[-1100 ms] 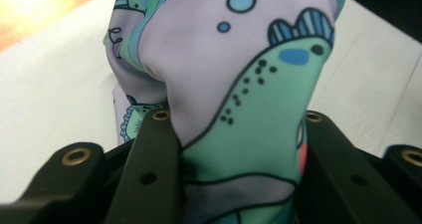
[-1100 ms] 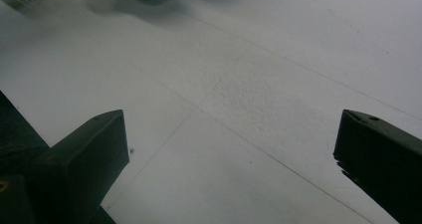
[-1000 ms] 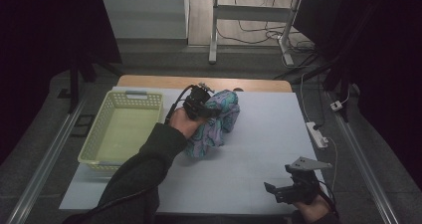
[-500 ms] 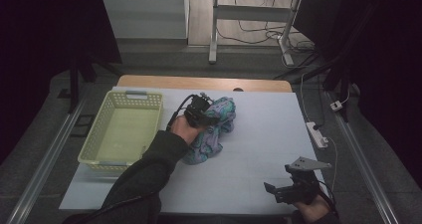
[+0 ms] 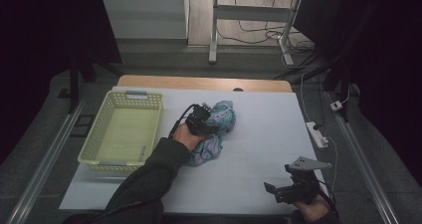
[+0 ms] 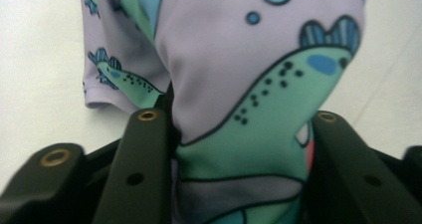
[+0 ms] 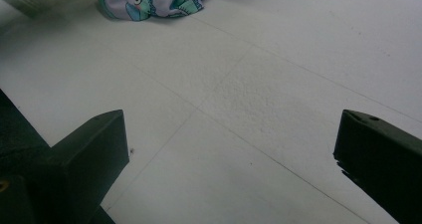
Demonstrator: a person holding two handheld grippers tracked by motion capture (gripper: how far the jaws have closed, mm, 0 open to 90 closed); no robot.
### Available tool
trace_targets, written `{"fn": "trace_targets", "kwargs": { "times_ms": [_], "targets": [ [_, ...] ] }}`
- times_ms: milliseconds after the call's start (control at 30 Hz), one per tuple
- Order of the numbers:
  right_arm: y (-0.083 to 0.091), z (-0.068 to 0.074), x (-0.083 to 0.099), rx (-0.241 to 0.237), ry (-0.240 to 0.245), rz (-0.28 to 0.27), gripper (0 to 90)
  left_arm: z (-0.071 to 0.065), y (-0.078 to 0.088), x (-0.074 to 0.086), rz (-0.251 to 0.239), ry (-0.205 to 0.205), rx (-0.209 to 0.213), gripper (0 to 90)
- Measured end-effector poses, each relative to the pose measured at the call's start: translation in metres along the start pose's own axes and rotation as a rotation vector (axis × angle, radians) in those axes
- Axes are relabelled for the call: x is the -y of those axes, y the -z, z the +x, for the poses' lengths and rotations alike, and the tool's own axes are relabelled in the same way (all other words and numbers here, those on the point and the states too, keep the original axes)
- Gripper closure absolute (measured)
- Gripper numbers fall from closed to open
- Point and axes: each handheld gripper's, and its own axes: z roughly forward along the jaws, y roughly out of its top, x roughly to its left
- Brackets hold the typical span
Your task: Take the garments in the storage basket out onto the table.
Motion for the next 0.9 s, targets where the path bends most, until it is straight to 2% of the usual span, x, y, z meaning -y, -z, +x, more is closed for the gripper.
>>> {"fn": "trace_targets", "kwargs": {
  "times_ms": [100,167,300,433,500,600,900],
  "targets": [
    [0.0,0.0,0.0,-0.003,0.001,0.0,0.4,0.001,-0.007,0.004,0.014,-0.005,-0.013,53.7],
    [0.0,0.0,0.0,-0.003,0.001,0.001,0.4,0.002,-0.01,0.007,0.003,-0.005,-0.009,48.8],
    [0.0,0.0,0.0,-0.002,0.001,0.005,0.4,0.001,-0.012,0.006,0.013,-0.017,-0.025,40.9],
    [0.0,0.001,0.0,-0.002,0.001,0.004,0.4,0.001,-0.009,0.003,0.015,-0.014,-0.032,27.3],
    [0.0,0.0,0.0,-0.002,0.001,0.004,0.5,0.003,-0.006,0.003,0.004,-0.008,-0.023,23.2],
    [0.0,0.0,0.0,-0.002,0.001,0.004,0.5,0.002,-0.001,0.001,0.013,-0.005,-0.033,18.9],
    [0.0,0.001,0.0,0.001,0.005,0.006,0.5,0.001,0.015,-0.002,-0.036,-0.006,0.025,8.7]
  ]
}}
